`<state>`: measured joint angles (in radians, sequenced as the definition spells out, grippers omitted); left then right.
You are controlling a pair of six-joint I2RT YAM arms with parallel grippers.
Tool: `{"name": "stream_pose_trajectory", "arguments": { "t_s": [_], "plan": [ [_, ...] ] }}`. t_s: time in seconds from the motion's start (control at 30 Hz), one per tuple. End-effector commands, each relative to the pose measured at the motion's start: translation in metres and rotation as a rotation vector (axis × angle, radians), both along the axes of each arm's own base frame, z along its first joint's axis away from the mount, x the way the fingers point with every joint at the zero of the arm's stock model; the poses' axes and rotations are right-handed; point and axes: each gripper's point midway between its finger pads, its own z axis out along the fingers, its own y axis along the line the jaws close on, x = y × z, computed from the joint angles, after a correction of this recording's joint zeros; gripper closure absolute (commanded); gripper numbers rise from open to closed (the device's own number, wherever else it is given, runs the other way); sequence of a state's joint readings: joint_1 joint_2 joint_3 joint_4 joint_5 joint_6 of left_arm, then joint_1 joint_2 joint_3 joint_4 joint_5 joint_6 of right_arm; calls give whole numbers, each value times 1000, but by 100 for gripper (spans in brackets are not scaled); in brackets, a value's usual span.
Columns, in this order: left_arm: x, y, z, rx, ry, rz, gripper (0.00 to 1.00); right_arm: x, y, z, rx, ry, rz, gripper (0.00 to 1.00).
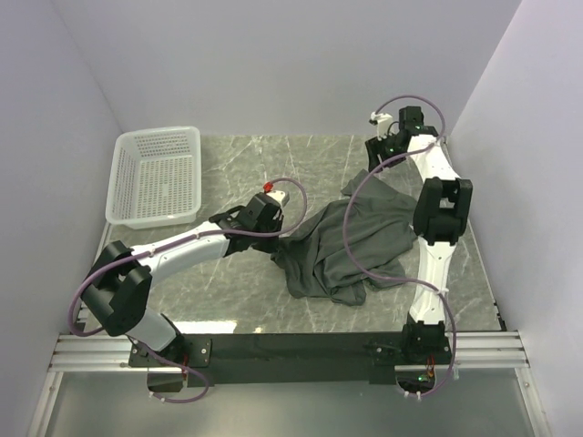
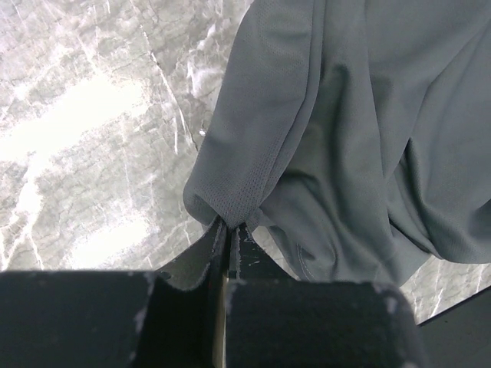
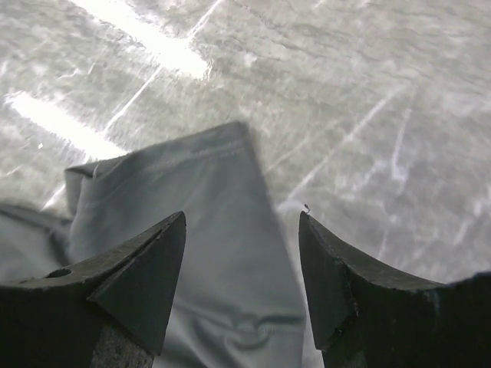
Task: Fold and stack the t-shirts
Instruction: Flatten the tshirt out
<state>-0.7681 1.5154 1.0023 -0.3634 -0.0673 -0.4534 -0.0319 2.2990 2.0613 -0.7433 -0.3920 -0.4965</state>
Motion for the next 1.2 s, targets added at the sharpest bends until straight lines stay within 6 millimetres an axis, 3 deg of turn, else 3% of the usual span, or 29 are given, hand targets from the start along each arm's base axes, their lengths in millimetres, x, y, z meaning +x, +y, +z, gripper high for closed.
{"name": "stream_pose_trajectory", "arguments": {
  "t_s": [0.0,0.03,0.07,0.23,0.43,0.87,1.07,1.1,1.17],
  "plan": [
    [4,-6,13,-58,-16,-3,99,10,8,8,-36,-12,17,33],
    [4,-6,12,-60,-14,-1,99,12,8,-2,-40,5,14,33],
    [4,-7,12,-66,-11,3,99,14,24,-1,-43,0,44,33],
    [3,-7,8,-76,4,7,99,20,22,-25,-99,19,31,34],
    [3,-7,7,-81,13,11,99,30,24,-25,-121,20,30,35],
    [5,-4,8,-88,12,28,99,20,31,-47,-197,81,51,43],
    [5,-4,9,-91,16,31,99,17,37,-56,-255,95,81,54],
    [6,-4,11,-94,15,34,99,18,39,-57,-261,91,88,62],
    [6,-3,12,-89,17,35,99,18,40,-59,-276,95,89,67]
  ]
}}
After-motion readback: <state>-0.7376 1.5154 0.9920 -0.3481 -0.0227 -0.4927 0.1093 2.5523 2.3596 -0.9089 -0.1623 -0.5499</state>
